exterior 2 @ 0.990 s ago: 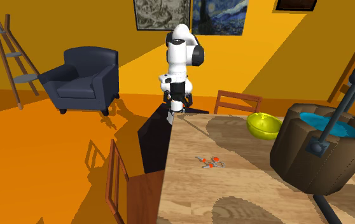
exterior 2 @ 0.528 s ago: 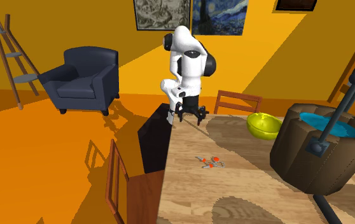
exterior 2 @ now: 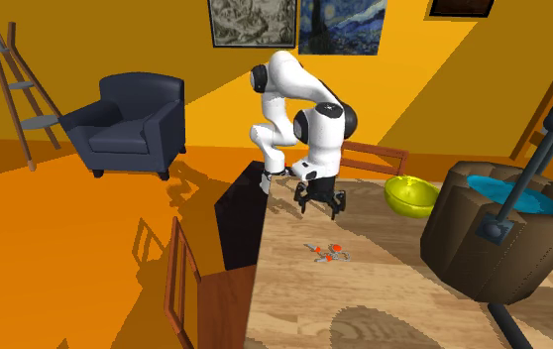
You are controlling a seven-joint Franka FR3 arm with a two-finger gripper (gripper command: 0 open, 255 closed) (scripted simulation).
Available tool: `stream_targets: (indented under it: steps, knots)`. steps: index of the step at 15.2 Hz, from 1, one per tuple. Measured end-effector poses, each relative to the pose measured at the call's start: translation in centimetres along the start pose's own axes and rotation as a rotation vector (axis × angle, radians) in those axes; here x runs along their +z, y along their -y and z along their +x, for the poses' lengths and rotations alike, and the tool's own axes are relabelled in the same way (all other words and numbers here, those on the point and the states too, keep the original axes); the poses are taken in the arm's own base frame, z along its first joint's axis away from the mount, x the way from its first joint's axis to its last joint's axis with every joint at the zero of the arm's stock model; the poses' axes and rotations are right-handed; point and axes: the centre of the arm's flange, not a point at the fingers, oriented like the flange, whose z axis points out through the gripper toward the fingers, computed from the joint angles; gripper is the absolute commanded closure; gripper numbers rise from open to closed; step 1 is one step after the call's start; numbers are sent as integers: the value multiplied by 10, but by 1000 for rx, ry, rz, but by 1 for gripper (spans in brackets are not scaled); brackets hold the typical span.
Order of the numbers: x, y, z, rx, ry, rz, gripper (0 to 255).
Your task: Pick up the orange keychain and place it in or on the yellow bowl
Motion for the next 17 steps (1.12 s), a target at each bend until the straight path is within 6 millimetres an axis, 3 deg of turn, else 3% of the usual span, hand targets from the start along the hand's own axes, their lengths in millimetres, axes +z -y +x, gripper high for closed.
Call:
stream_targets:
  steps: [7,14,17]
  knots:
    - [38,72,34,-17,28,-13,0]
    - [74,78,33,-18,30,-14,0]
    - [78,77,34,-18,30,-14,0]
